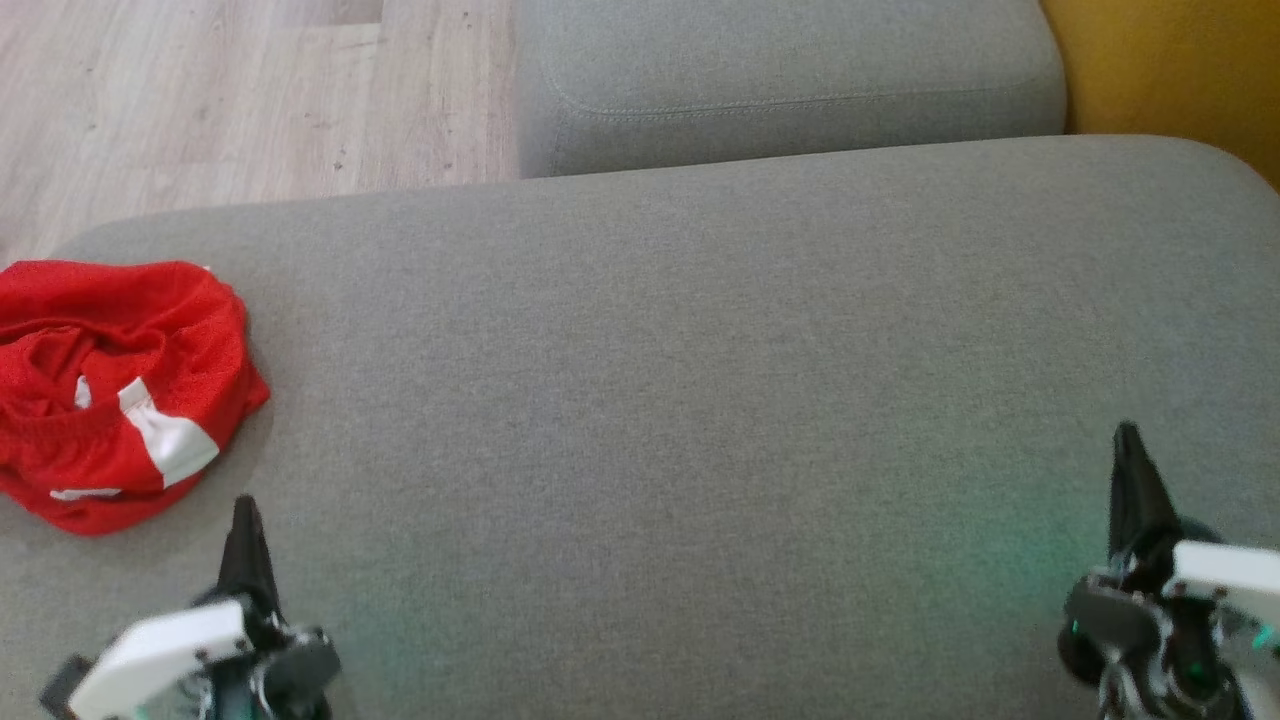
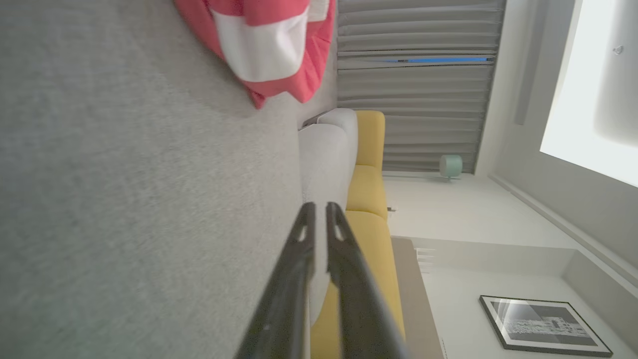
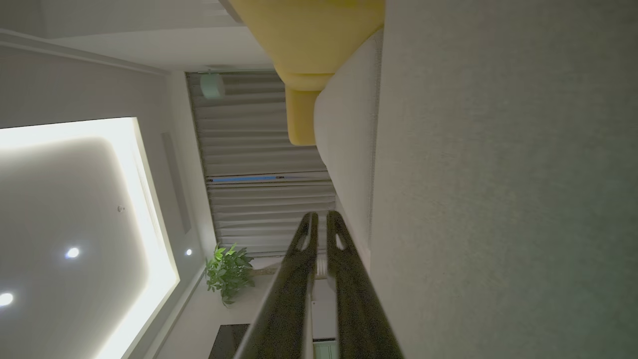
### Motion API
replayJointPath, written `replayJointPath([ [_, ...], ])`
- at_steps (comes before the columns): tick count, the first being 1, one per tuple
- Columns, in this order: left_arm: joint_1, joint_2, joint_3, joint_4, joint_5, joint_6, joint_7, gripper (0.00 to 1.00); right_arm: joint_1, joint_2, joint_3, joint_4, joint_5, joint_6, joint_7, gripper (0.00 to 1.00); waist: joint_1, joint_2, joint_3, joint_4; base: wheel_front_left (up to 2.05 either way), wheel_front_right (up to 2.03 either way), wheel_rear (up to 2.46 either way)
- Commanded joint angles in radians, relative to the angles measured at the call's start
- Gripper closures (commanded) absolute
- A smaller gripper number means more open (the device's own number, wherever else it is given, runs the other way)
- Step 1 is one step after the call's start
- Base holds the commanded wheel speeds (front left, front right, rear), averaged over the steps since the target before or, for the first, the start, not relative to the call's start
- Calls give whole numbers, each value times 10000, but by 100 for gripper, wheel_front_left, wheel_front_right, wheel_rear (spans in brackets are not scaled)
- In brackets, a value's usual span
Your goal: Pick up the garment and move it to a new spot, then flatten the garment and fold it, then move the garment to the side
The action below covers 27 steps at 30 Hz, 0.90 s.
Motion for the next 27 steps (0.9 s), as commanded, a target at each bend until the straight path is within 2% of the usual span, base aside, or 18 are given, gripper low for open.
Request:
replayJointPath([
  [1,-44,19,2,-118,1,-2,5,0,-50,-9,-10,-120,0,0,0,0,0,0,0,0,0,0,0],
  [4,189,-52,-13,300,2,0,-8,0,189,39,23,305,0,0,-2,0,0,0,1,0,0,0,0],
  [12,154,-38,-164,91,304,-5,-232,0,118,29,349,165,-251,0,-219,0,0,0,14,-4,0,0,0],
  [21,129,-47,-152,-300,1781,-2,-484,0,46,54,478,-26,-1949,-1,-464,0,0,0,46,-15,0,0,0],
  [27,135,-46,-296,-568,2790,155,-651,0,47,70,639,-277,-2879,-1,-625,0,0,0,68,-13,0,0,0],
])
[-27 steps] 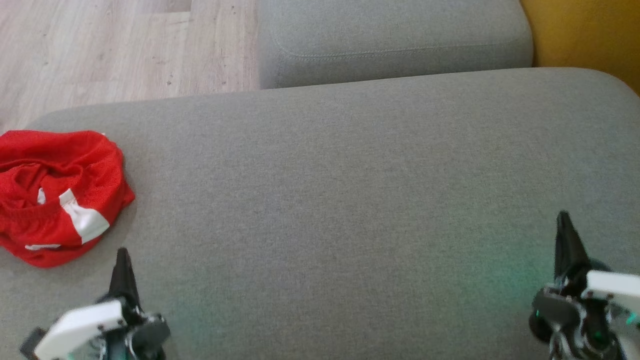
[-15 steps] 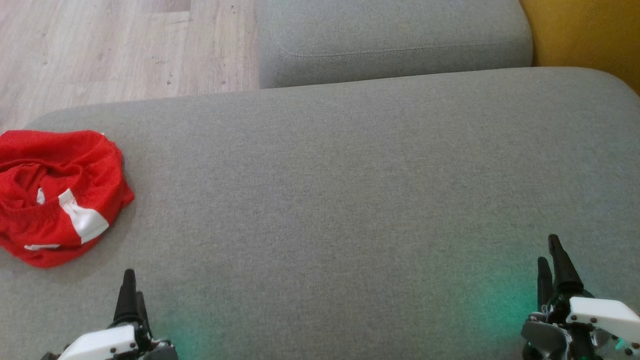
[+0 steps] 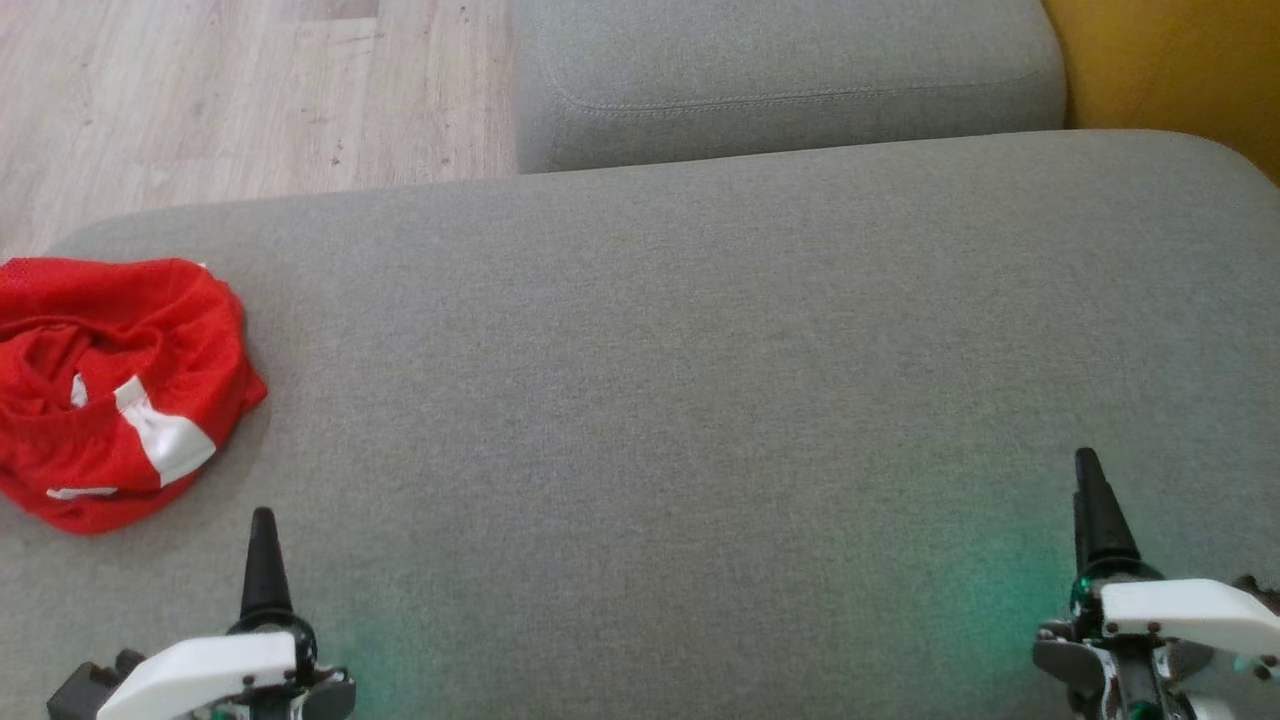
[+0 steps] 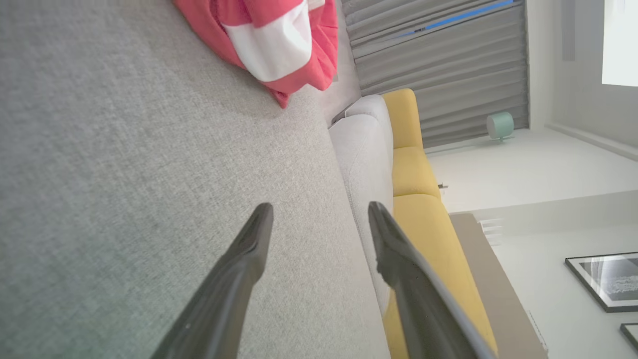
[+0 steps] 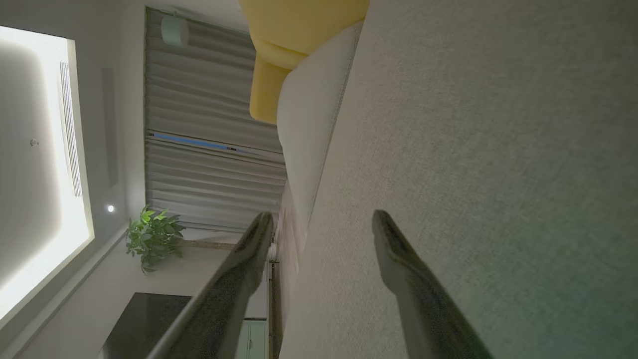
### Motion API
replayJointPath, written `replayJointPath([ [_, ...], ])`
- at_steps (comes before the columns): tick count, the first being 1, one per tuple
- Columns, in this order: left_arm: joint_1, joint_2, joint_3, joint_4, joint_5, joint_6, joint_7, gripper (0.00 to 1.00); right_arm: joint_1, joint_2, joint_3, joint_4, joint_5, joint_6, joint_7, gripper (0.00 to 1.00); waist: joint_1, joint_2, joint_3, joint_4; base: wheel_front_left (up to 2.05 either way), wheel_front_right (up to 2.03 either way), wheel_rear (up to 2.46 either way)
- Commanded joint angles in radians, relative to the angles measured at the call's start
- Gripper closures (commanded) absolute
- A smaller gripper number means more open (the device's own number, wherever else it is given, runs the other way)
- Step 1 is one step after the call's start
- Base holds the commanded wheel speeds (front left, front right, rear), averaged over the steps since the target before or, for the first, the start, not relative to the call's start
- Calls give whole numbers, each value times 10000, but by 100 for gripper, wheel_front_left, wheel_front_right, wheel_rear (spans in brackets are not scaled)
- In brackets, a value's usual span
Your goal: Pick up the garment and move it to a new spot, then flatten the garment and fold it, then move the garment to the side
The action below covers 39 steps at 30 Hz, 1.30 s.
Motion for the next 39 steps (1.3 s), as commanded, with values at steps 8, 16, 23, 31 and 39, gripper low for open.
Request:
replayJointPath([
  [8,-405,53,-206,-777,1508,267,-353,0,-521,-28,472,-639,-1646,-2,-363,0,0,0,-5,28,0,0,0],
  [16,-335,57,-318,-1000,2571,409,-548,0,-544,-18,710,-698,-2624,-2,-551,0,0,0,-29,8,0,0,0],
  [23,-272,113,-465,-1206,3559,542,-743,0,-548,-8,903,-821,-3546,-3,-740,0,0,0,-54,-26,0,0,0],
  [31,-230,128,-571,-1408,4558,671,-965,0,-564,4,1139,-930,-4510,-3,-955,0,0,0,-83,-54,0,0,0],
  [39,-200,170,-714,-1620,5637,798,-1188,0,-576,15,1339,-1059,-5474,-4,-1171,0,0,0,-117,-77,0,0,0],
])
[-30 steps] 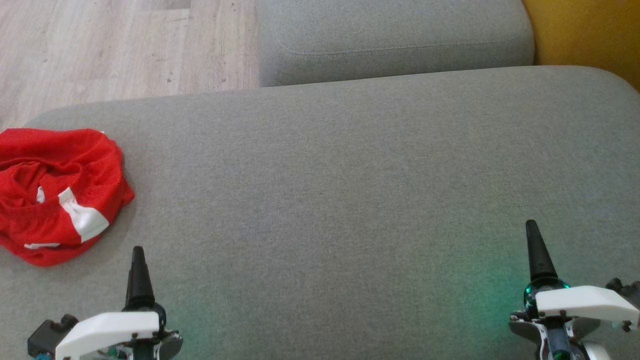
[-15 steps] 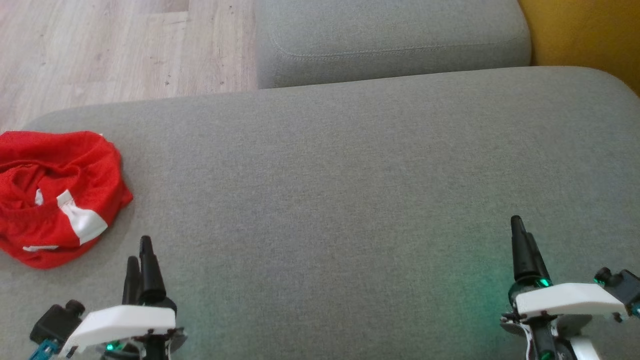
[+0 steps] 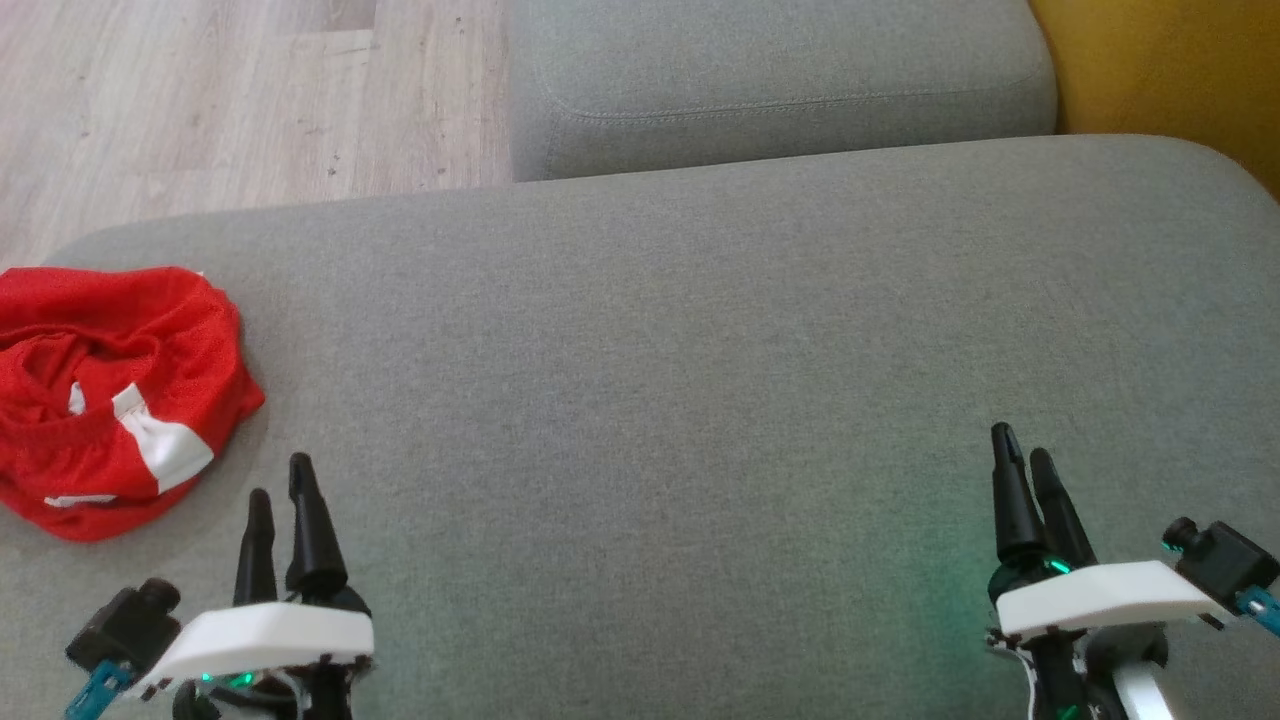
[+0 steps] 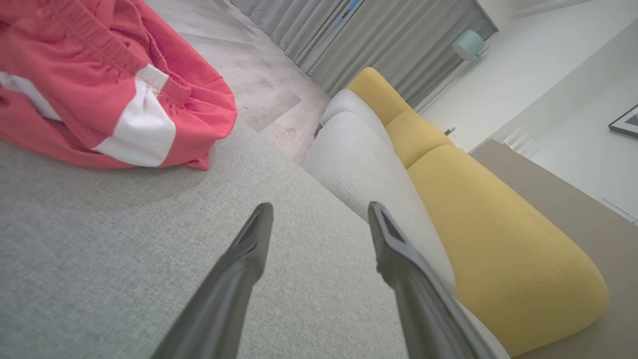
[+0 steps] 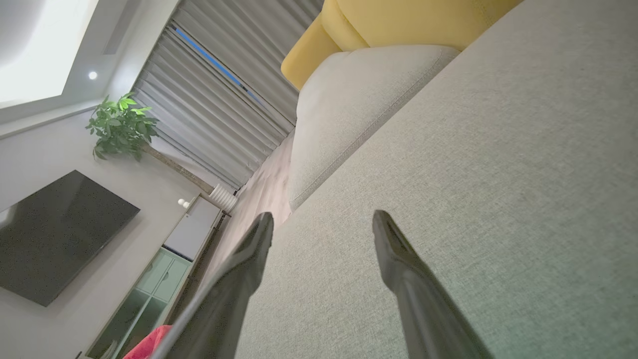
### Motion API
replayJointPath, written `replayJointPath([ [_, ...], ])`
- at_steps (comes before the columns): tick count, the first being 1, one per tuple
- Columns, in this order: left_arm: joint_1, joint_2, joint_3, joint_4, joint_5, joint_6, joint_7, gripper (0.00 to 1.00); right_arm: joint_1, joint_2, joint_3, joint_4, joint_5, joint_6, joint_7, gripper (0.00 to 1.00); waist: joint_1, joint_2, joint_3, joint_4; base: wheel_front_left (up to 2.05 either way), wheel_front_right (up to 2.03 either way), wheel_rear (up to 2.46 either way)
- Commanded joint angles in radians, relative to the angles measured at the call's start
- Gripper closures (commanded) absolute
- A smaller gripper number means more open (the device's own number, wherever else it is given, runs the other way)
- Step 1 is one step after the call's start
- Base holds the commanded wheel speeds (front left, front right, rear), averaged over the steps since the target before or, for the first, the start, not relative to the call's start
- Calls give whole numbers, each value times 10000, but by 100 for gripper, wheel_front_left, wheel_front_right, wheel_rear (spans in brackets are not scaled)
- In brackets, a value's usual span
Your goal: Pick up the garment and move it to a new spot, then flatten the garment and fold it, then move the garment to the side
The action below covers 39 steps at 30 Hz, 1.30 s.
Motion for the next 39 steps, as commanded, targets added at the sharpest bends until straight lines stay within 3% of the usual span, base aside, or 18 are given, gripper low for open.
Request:
replayJointPath([
  [1,-232,132,56,-418,353,30,-142,0,-569,-22,176,-399,-331,-4,-139,0,0,0,0,-1,0,0,0],
  [14,-188,197,-131,-810,1977,238,-505,0,-604,-3,442,-649,-1829,-5,-489,0,0,0,11,-30,0,0,0],
  [39,254,230,-36,-666,5034,140,-1173,0,-258,31,681,-417,-5063,-6,-1135,0,0,0,-369,47,0,0,0],
])
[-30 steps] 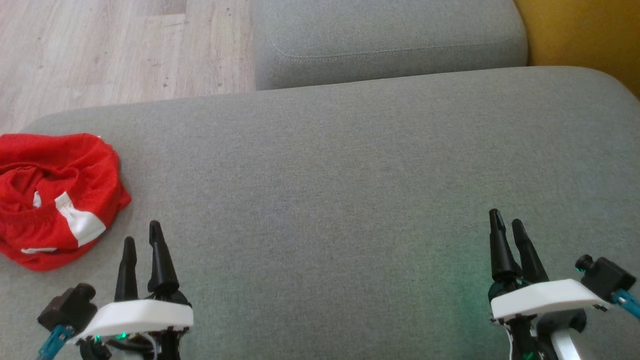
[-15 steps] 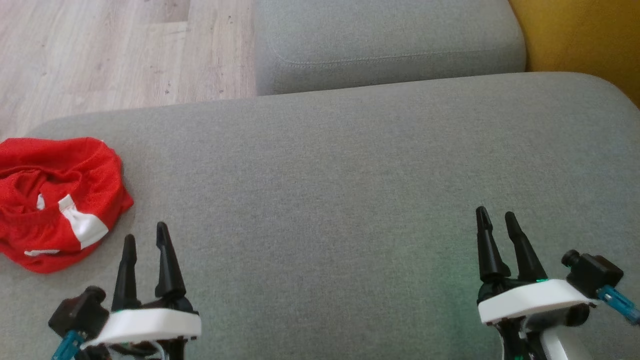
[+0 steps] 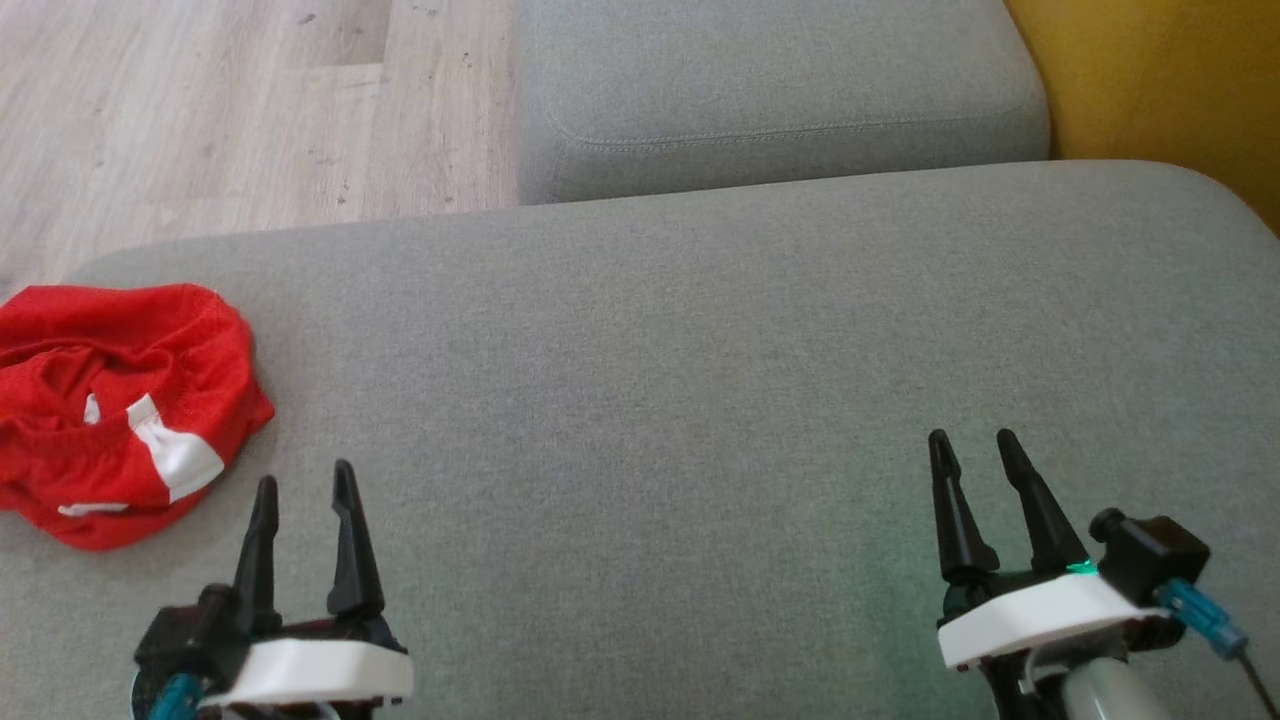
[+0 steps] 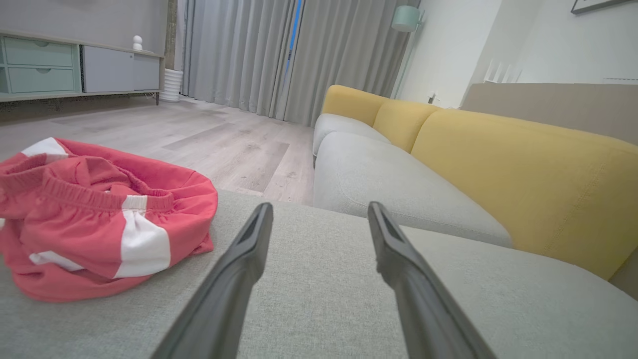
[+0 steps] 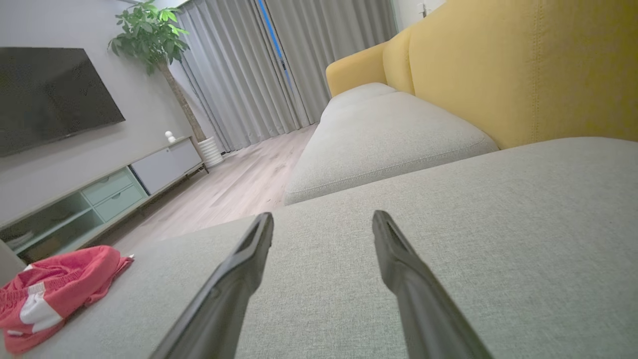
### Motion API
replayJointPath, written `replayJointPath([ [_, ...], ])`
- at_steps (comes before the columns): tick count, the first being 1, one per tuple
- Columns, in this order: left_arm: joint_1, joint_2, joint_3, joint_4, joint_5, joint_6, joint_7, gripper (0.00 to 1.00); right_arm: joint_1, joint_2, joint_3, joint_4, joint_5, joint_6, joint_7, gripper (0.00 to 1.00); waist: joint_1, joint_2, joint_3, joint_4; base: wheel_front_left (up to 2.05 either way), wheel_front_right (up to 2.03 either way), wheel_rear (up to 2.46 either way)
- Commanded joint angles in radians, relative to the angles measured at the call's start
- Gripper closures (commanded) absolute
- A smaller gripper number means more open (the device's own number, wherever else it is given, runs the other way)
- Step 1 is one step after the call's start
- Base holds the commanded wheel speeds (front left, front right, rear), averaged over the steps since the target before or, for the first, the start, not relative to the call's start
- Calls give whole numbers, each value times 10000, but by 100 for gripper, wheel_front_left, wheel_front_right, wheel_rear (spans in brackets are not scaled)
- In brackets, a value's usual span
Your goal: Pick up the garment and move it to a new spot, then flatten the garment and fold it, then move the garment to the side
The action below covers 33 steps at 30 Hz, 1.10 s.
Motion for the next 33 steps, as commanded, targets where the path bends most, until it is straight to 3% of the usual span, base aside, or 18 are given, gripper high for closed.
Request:
replayJointPath([
  [1,-183,172,201,-257,383,-47,-162,0,-285,-8,229,-287,-395,-6,-180,0,0,0,-9,0,0,0,0],
  [15,-163,140,197,233,2067,-400,-579,0,-249,13,312,65,-2365,-7,-584,0,0,0,-11,-16,0,0,0],
  [24,-107,84,334,451,3200,-349,-828,0,-243,26,331,137,-3342,-7,-824,0,0,0,-95,-43,0,0,0],
  [33,-126,38,452,624,3179,-392,-828,0,-232,26,238,276,-3310,-7,-824,0,0,0,-126,-52,0,0,0],
])
